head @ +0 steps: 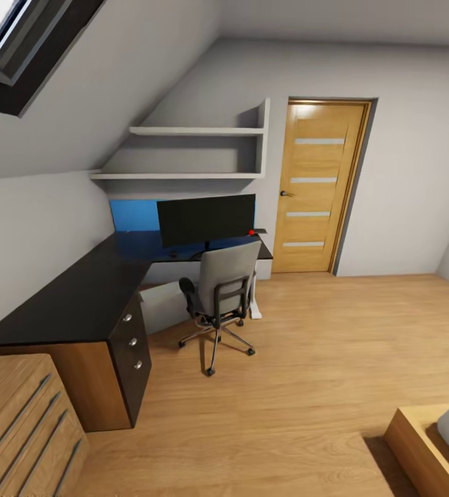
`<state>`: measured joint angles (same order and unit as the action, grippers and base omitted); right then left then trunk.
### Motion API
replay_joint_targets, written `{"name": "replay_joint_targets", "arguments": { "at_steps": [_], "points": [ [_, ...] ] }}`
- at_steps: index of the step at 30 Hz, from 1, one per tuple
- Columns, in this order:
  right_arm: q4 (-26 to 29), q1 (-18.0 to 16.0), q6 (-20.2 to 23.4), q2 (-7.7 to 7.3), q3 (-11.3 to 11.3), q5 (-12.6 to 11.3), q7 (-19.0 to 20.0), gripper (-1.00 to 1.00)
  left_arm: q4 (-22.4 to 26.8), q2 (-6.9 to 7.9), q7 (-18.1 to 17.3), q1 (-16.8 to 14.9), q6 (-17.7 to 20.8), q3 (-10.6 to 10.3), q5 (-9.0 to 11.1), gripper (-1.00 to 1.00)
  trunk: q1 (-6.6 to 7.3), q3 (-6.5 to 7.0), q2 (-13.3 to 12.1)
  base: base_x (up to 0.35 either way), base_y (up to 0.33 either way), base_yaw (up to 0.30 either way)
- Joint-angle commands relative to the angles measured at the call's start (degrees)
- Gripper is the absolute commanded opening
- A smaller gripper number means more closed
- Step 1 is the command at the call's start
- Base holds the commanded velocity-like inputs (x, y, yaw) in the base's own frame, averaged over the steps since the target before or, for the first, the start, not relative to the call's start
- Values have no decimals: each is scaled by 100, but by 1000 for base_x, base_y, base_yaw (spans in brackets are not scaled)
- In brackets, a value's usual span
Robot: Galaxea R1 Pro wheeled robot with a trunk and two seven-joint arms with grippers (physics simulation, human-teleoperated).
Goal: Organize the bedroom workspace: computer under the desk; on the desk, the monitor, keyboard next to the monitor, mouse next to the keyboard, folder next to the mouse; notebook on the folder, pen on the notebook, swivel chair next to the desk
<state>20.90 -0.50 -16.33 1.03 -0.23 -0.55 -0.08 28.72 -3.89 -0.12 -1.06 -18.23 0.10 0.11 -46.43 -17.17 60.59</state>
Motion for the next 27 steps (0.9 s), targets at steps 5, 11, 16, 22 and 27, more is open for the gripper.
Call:
{"name": "replay_joint_targets", "arguments": {
  "at_steps": [5, 11, 16, 22, 27],
  "points": [
    [68, -9, -21, -111, -3, 15, -1, 100, -160, -25, -35, -8, -23, 13, 12, 100, 110, 48, -198, 0, 0, 123],
    [48, -19, -207, -249, 1, 32, 6, 100, -318, -24, -64, -8, -28, 24, 11, 100, 242, 109, -438, 0, 0, 96],
    [-180, -20, -678, -295, 14, 43, 8, 100, -516, -18, -99, -8, -1, -35, 0, 100, 242, 85, -438, 3, 0, 17],
    [-225, -20, -903, -342, 21, 46, 15, 100, -641, -2, -35, -8, 17, -126, 18, 100, 242, 83, -438, 111, 0, 0],
    [-227, -20, -922, -342, 26, 53, 16, 100, -640, -7, -23, -8, 6, -94, 44, 100, 242, 83, -438, 328, 0, 0]
  ]
}}
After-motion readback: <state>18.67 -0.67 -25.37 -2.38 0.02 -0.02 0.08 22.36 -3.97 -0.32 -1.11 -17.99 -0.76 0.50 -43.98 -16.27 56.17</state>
